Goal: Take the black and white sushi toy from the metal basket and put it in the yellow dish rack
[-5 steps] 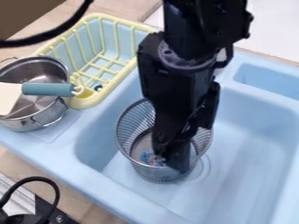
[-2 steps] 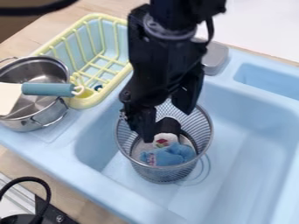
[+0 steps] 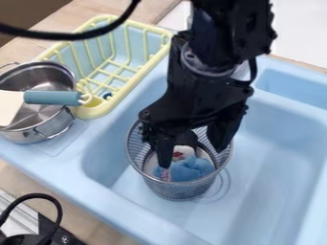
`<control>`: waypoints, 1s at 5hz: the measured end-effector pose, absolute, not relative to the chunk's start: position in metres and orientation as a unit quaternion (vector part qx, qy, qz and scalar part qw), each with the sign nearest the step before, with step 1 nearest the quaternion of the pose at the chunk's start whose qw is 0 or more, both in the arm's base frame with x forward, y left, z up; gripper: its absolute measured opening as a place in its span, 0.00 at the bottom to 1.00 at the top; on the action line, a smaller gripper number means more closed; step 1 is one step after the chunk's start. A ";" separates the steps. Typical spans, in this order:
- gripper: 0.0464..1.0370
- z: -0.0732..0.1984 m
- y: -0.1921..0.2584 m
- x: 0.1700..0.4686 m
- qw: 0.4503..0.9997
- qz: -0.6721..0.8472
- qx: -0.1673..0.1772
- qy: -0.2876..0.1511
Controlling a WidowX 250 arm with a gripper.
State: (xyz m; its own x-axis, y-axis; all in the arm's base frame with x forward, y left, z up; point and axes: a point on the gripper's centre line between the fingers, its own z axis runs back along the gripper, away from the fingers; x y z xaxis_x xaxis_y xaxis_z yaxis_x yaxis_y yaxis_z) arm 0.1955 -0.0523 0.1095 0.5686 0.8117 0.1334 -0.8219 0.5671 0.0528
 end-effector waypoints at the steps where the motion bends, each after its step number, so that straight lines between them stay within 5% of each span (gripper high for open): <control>1: 0.96 0.105 -0.039 0.204 0.905 0.425 0.025 -0.023; 5: 0.96 0.089 -0.035 0.215 0.923 0.380 0.043 -0.033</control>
